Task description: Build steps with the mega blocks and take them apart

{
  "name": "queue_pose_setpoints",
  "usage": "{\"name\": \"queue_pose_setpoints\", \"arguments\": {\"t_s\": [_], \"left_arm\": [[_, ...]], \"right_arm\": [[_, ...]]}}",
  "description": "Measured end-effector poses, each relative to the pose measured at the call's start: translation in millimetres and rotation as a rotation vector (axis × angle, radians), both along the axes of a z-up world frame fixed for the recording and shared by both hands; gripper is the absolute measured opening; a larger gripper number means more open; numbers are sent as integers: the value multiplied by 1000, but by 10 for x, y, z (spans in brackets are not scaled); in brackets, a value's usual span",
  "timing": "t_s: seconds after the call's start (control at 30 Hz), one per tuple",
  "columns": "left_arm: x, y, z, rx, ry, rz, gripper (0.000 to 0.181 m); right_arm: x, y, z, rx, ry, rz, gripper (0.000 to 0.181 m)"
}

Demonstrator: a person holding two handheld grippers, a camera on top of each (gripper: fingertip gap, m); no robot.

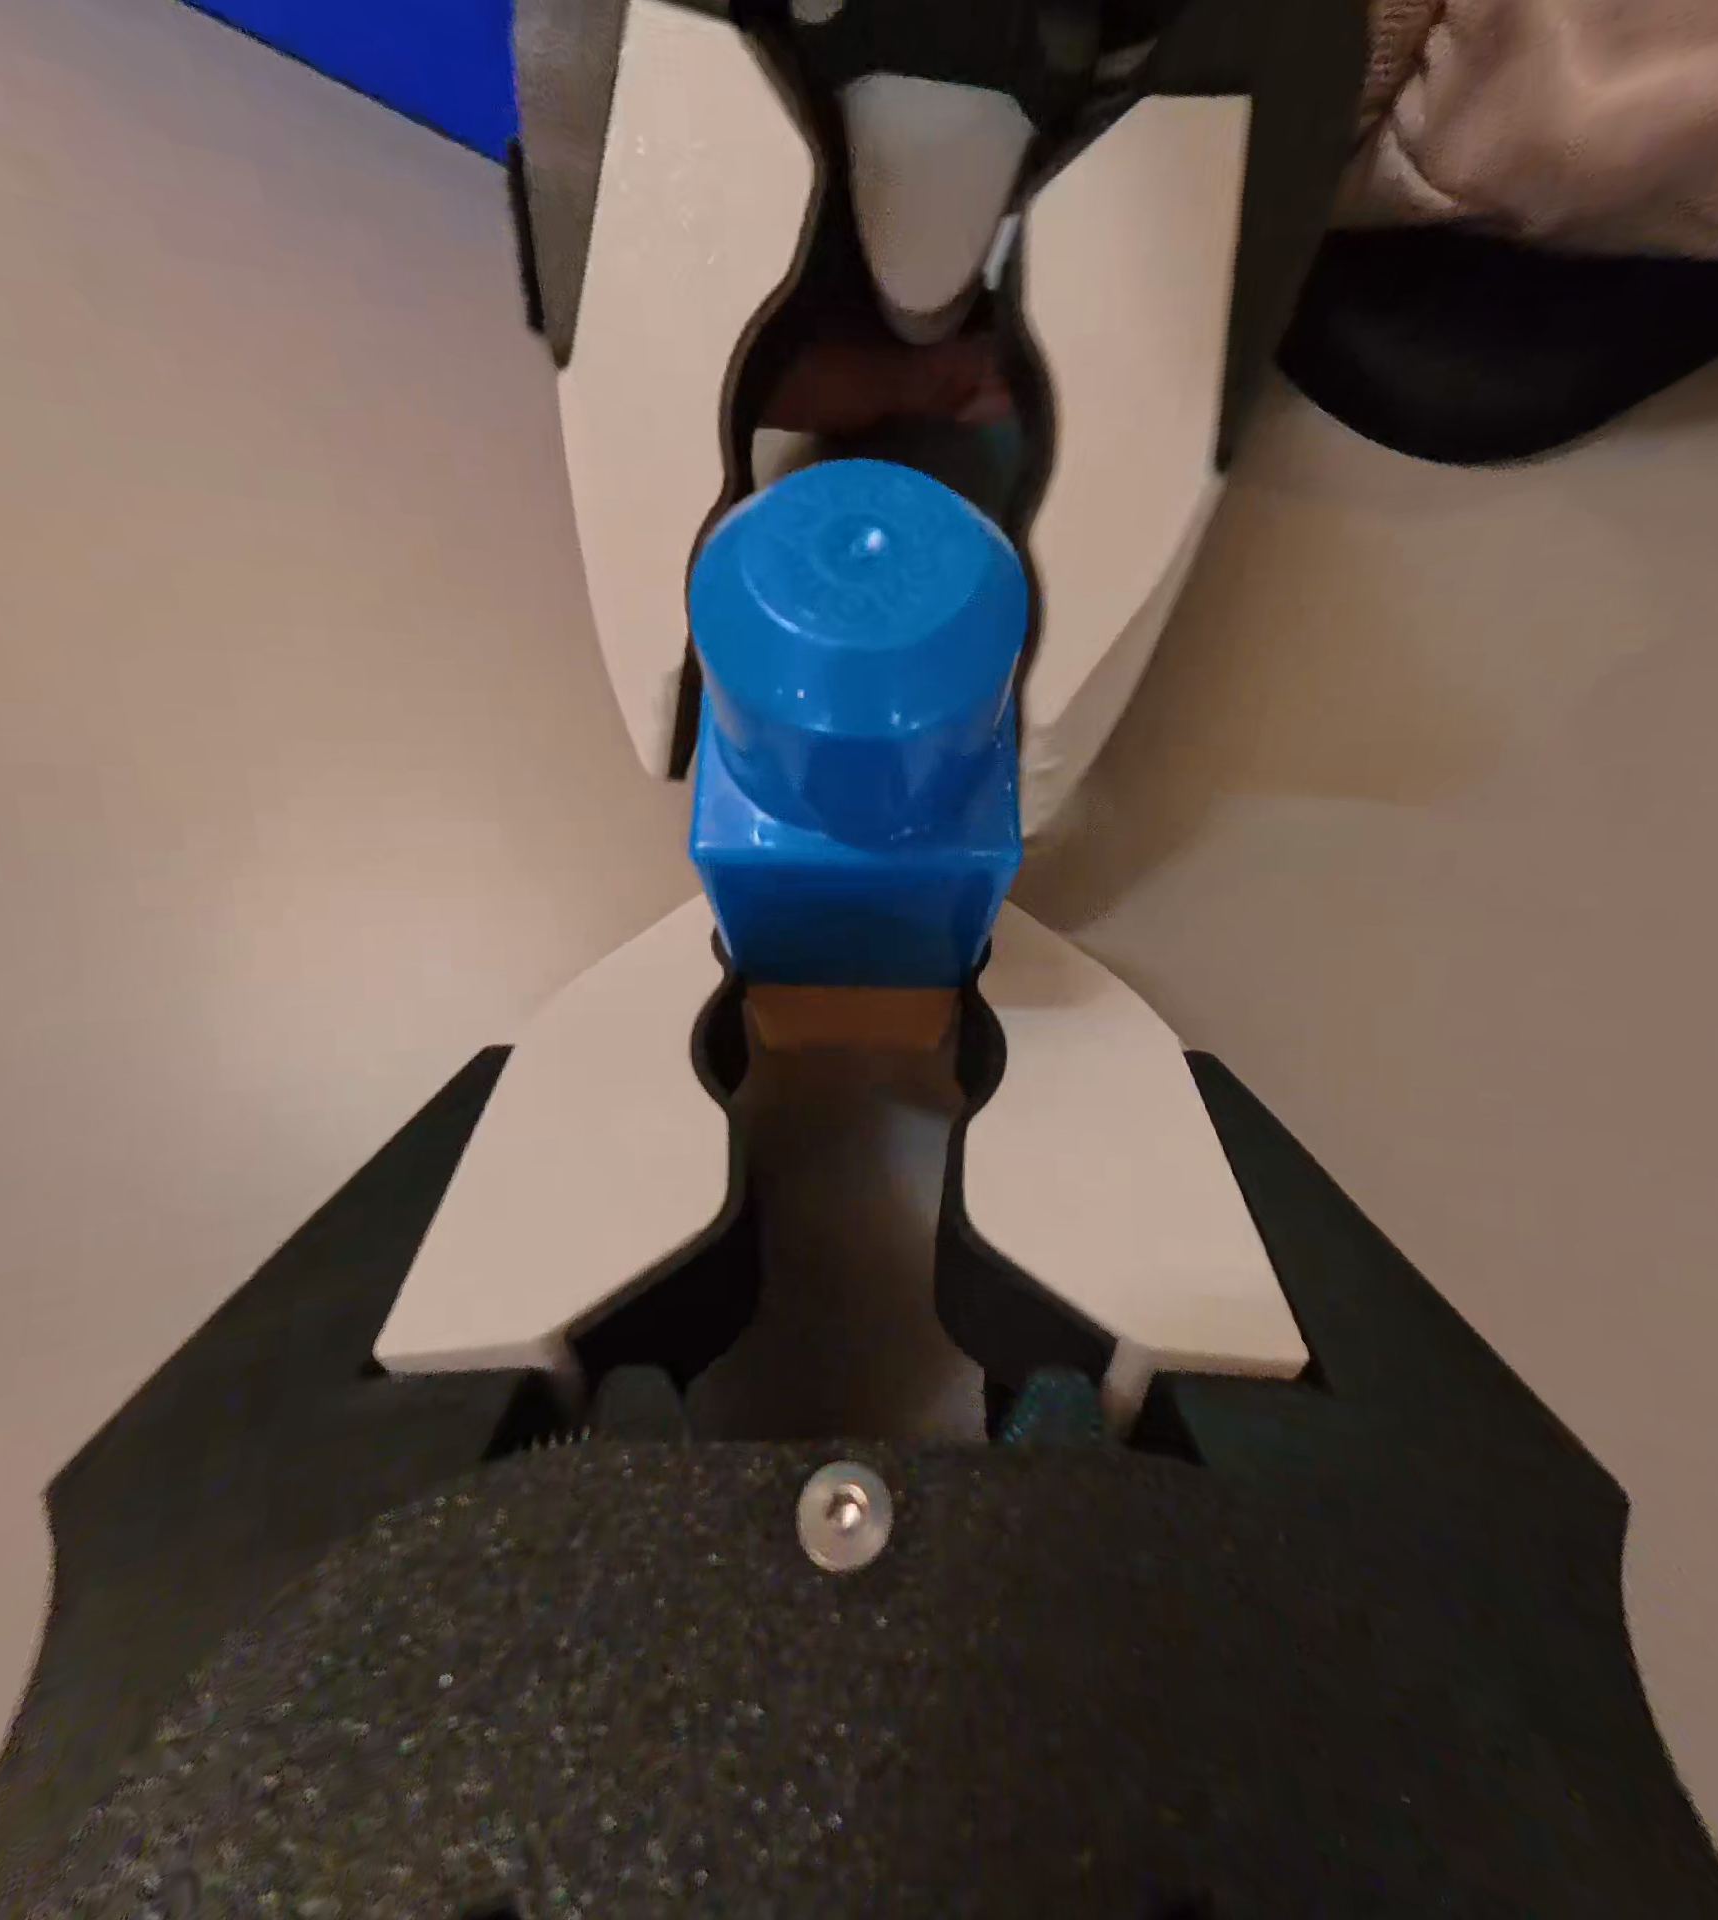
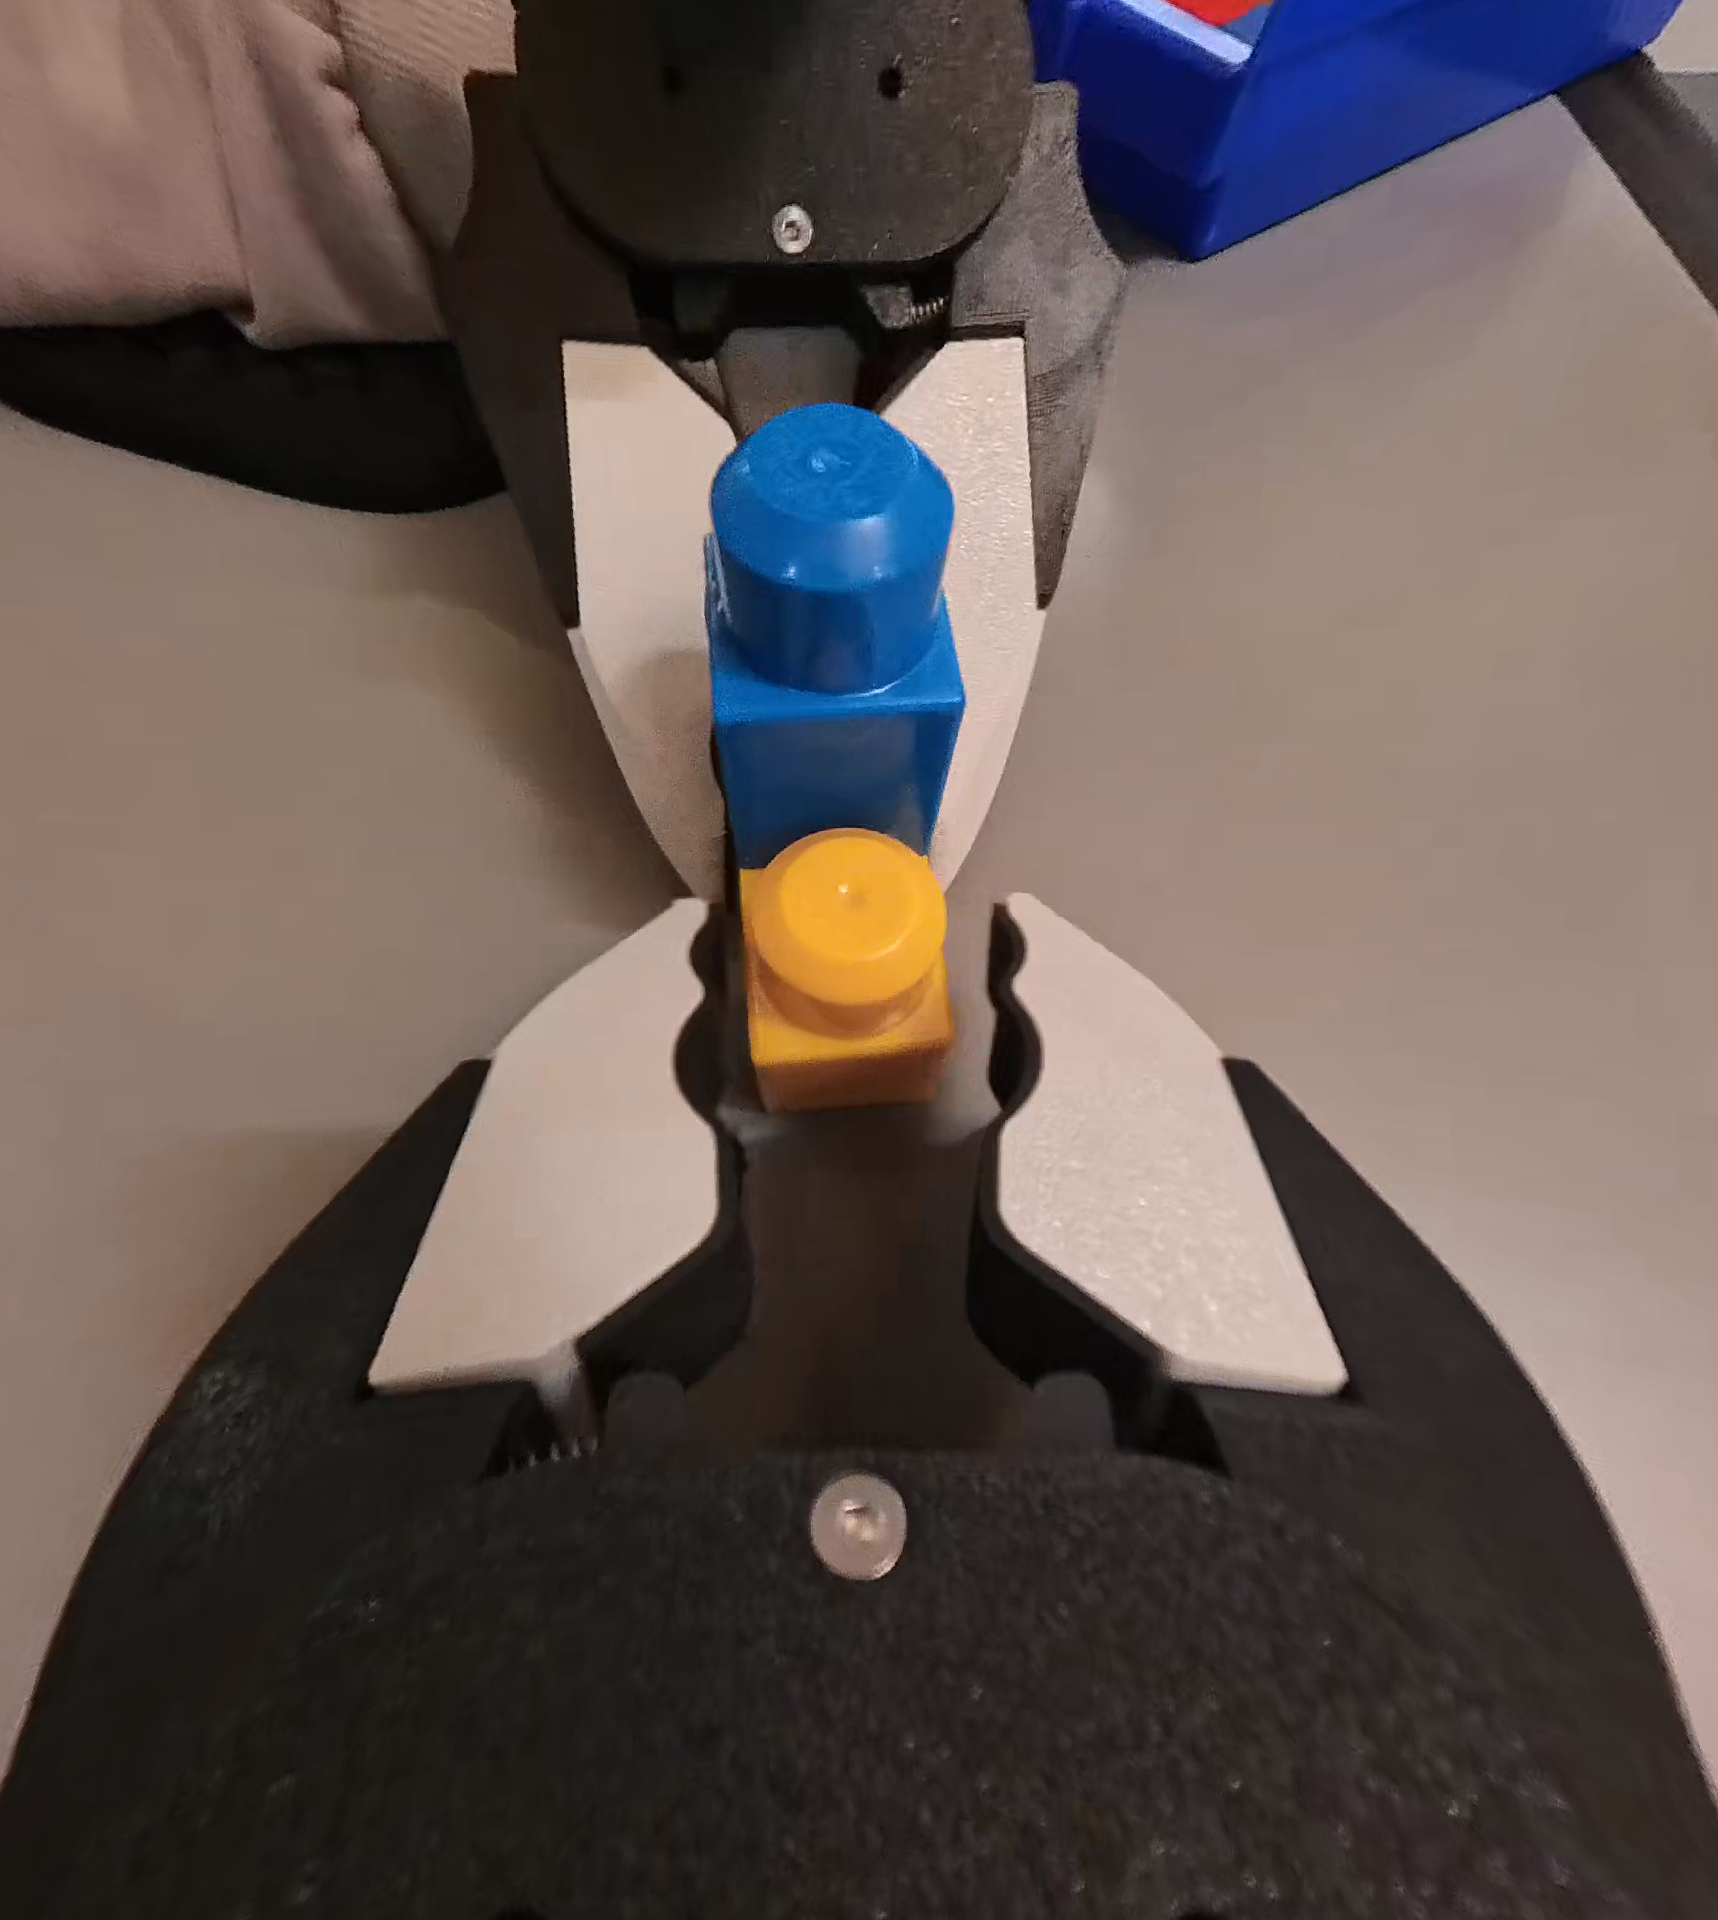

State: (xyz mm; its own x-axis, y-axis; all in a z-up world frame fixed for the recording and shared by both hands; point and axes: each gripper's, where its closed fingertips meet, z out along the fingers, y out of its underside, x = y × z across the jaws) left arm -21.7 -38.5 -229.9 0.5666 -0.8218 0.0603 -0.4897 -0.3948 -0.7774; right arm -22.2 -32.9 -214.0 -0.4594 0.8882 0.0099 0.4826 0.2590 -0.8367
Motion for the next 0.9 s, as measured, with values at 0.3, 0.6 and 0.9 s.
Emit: {"name": "queue_pose_setpoints", "arguments": {"t_s": [0.3, 0.6, 0.9], "left_arm": [[-71, 37, 13, -10, 16, 35, 37], [-148, 83, 652, 224, -57, 81, 37], [-221, 69, 1596, 552, -521, 182, 40]], "right_arm": [[-154, 27, 528, 55, 77, 9, 71], [-378, -198, 860, 122, 79, 168, 35], [-249, 33, 1793, -617, 746, 18, 35]]}}
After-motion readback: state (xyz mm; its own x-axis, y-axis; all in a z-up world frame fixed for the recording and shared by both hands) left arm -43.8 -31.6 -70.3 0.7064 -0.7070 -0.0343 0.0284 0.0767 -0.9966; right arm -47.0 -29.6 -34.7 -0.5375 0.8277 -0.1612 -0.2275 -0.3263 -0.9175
